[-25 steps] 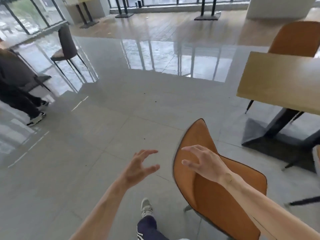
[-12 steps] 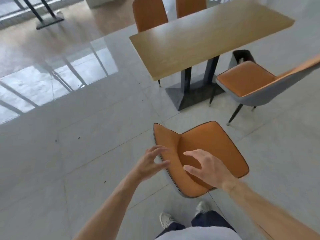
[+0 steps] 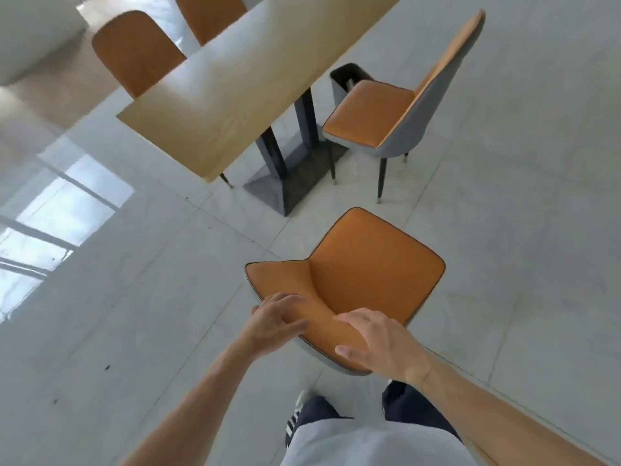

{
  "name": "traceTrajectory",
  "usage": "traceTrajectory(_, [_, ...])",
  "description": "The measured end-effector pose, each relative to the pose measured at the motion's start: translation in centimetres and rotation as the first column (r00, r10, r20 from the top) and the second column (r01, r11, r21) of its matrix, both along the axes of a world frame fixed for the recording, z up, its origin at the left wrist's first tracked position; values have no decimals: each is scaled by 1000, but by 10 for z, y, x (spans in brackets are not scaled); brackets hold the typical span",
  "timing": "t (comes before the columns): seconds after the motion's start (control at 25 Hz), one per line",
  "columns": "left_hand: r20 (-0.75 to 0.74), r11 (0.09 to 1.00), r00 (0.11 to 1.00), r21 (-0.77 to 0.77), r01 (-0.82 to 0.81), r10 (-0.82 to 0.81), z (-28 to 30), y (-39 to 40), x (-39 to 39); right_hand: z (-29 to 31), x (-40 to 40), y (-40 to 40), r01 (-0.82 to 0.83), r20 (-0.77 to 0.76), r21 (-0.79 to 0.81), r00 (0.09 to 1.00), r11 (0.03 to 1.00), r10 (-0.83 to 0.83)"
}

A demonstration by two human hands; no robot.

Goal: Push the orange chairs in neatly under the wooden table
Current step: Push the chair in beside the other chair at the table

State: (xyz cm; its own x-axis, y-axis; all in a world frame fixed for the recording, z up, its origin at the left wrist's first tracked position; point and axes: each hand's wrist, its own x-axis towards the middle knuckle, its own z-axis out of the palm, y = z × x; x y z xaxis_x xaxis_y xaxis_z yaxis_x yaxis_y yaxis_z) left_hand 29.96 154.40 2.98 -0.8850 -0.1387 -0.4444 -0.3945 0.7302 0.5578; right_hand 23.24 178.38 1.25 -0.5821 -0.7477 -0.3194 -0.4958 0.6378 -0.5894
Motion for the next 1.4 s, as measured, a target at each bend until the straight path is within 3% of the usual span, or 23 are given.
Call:
traceTrajectory(0.28, [-28, 934, 937, 65, 350, -349, -14, -63, -2, -11, 59, -39, 344, 32, 27, 938, 939, -344])
traceTrajectory(0.48, [-50, 850, 850, -90, 519, -524, -20, -103, -12, -17, 113, -68, 560, -49, 52, 828, 827, -558])
traceTrajectory(0.64, [40, 803, 830, -231, 549, -557, -32, -120, -30, -19, 122, -84, 673, -42, 101, 738, 732, -673])
traceTrajectory(0.76, [107, 791, 828, -252, 558, -550, -34, -128, -39, -23, 116, -98, 711, -76, 158, 701, 686, -709])
traceTrajectory(0.92, [11, 812, 840, -250, 528, -543, -45, -130, -42, -32, 104, -108, 750, -142, 213, 657, 626, -740])
traceTrajectory(1.16, [-131, 854, 860, -261, 451, -494, -55, -120, -34, -39, 92, -92, 713, -148, 212, 699, 668, -699])
traceTrajectory(1.4, [-191, 898, 897, -280, 339, -398, -60, -79, -30, -37, 54, -42, 599, -133, 229, 800, 767, -585])
